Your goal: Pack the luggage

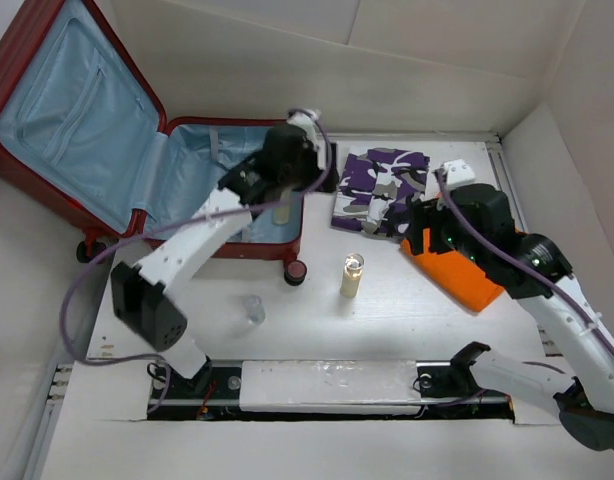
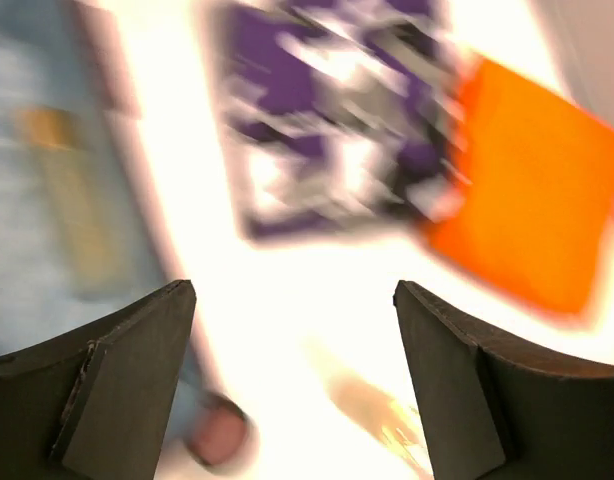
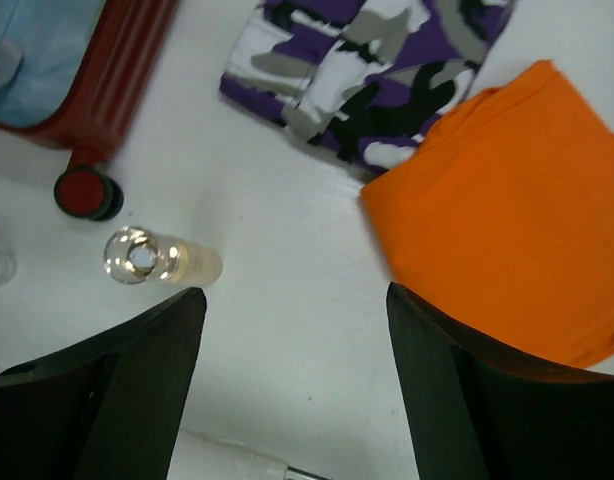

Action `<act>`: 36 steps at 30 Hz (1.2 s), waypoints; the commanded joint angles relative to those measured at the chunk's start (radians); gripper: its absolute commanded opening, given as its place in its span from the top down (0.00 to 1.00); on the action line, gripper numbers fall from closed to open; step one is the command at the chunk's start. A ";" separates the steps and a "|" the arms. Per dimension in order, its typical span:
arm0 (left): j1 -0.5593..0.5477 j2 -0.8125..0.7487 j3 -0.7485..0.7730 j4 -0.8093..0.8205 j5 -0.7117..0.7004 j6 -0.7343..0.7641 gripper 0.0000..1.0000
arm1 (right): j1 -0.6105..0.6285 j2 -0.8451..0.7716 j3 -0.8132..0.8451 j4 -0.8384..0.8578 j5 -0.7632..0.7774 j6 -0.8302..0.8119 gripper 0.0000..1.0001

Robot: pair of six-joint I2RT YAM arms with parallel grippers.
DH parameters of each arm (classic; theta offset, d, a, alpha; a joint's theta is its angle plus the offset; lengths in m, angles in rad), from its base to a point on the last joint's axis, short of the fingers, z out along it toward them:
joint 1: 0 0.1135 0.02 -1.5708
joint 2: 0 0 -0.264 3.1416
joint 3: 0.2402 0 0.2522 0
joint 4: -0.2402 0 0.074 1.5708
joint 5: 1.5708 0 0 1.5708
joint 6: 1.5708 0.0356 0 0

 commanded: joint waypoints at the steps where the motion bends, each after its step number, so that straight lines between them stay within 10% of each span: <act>1: -0.163 -0.154 -0.179 -0.002 -0.035 -0.059 0.23 | -0.039 -0.048 0.096 -0.008 0.134 0.044 0.21; 9: -0.461 -0.258 -0.369 -0.030 -0.134 -0.197 0.17 | -0.077 -0.069 0.118 -0.071 0.107 0.056 0.10; 21: -0.484 -0.129 -0.344 -0.007 -0.154 -0.187 0.18 | -0.077 -0.126 0.027 -0.039 -0.027 0.056 0.12; 26: -0.484 -0.061 -0.326 0.013 -0.145 -0.177 0.25 | -0.077 -0.137 0.018 -0.048 -0.027 0.047 0.12; 36: -0.484 -0.061 -0.335 0.022 -0.187 -0.177 0.75 | -0.077 -0.137 0.009 -0.058 -0.045 0.047 0.15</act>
